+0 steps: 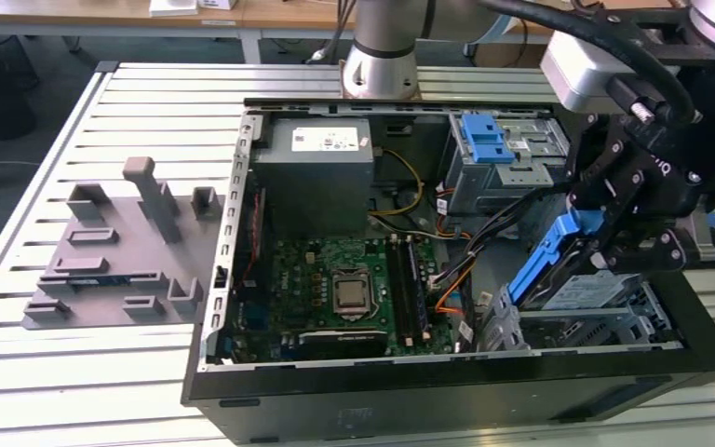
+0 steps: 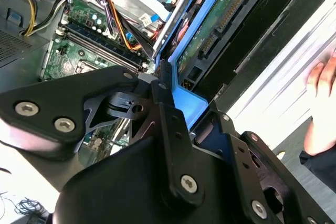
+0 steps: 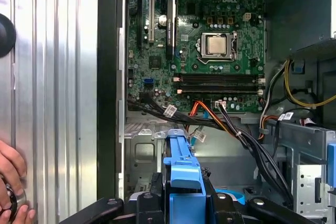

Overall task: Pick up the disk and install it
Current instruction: 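Insert the disk into the insertion slot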

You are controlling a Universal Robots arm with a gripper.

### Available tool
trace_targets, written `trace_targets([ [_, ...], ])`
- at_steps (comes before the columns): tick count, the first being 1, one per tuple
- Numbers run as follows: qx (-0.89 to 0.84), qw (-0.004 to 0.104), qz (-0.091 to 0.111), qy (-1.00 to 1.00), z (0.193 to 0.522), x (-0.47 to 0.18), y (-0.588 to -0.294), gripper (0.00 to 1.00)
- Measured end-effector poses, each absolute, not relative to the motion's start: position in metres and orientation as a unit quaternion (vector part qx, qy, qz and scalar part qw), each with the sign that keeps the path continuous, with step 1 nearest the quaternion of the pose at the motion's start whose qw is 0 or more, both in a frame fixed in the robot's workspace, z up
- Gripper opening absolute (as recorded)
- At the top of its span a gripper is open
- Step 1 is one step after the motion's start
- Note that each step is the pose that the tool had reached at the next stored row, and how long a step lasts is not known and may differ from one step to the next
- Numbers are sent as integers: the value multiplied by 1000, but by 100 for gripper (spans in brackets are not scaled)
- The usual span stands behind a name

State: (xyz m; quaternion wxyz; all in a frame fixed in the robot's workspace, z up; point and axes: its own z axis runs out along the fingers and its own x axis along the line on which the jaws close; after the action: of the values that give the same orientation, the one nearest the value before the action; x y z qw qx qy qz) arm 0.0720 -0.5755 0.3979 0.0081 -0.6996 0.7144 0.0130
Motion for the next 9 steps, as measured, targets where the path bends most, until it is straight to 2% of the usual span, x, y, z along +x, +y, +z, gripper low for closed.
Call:
trace_targets([
  [9, -700, 8, 13, 714, 386, 72, -576, 36],
])
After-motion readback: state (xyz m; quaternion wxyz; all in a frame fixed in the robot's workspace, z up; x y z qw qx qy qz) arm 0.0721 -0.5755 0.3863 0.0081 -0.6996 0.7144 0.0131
